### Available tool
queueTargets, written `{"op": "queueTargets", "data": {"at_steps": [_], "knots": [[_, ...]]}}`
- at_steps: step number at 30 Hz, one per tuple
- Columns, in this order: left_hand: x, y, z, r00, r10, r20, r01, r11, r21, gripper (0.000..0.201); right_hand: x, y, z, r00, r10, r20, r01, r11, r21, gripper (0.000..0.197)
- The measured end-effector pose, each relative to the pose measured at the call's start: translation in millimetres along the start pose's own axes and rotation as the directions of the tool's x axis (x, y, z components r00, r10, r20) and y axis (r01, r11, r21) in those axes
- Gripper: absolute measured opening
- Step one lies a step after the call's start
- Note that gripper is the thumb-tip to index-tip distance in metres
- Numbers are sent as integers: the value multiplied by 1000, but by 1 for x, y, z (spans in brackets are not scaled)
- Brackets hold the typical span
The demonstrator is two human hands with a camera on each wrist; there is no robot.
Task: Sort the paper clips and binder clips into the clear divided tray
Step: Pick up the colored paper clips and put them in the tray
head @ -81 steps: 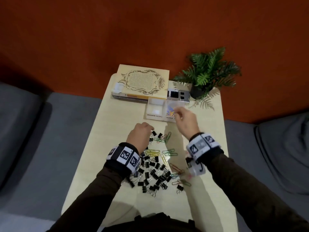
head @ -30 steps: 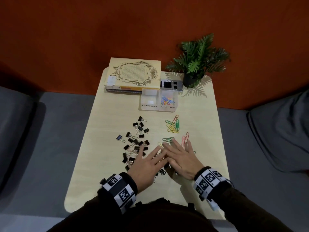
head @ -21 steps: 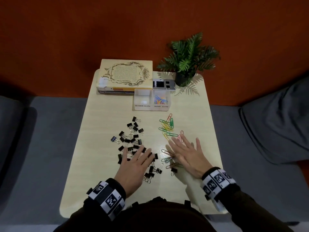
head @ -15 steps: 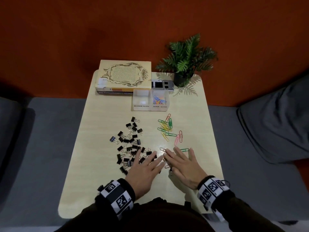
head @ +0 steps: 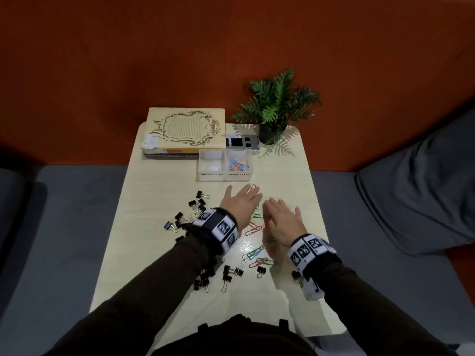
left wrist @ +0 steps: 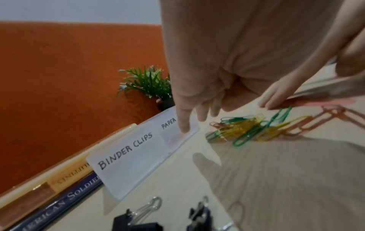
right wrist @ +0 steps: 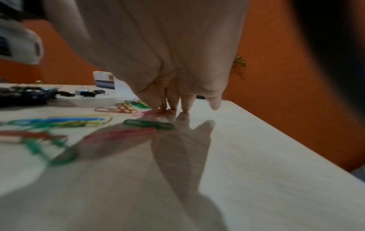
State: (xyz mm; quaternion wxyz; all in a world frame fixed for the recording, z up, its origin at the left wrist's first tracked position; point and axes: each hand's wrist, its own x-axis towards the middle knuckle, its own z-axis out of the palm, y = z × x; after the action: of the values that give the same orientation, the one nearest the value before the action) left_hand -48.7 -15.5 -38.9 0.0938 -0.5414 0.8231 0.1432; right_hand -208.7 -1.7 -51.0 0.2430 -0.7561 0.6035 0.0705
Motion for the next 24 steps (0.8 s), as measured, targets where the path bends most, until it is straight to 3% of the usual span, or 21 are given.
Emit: {"op": "queueTargets", "data": {"at_steps": [3, 6, 8, 9, 12, 16, 20, 22, 24], "knots": [[19, -5, -2, 987, 8, 160, -12, 1000, 26, 66, -20, 4, 7, 994, -67, 81, 71, 997, -44, 55], [5, -8, 9, 987, 6, 163, -9, 1000, 18, 68, -39, 16, 14, 973, -158, 166, 161, 987, 0, 58], [-14, -10, 18, 987, 10, 158, -9, 1000, -10, 70, -52, 26, 14, 976, -184, 114, 176, 982, 69, 54], [-25, -11, 23, 986, 7, 166, -3, 1000, -26, 71, -61, 31, 14, 978, -209, 30, 205, 974, 93, 51], [-51, -12, 28, 990, -31, 139, 40, 997, -64, 74, -92, 30, 23, 909, -387, -155, 400, 914, 70, 42], [-68, -9, 28, 994, -94, 58, 102, 984, -149, 61, -121, 16, 55, 859, -508, -65, 500, 859, -110, 38], [-71, -6, 24, 993, -119, 18, 120, 979, -167, 56, -112, -11, 72, 818, -575, -24, 546, 788, -285, 38], [-67, -6, 24, 992, -124, 8, 123, 975, -187, 54, -101, -25, 66, 808, -588, -28, 557, 778, -290, 44], [-59, -6, 25, 994, -109, -10, 104, 968, -228, 53, -88, -27, 50, 852, -511, -113, 492, 855, -163, 39]]}}
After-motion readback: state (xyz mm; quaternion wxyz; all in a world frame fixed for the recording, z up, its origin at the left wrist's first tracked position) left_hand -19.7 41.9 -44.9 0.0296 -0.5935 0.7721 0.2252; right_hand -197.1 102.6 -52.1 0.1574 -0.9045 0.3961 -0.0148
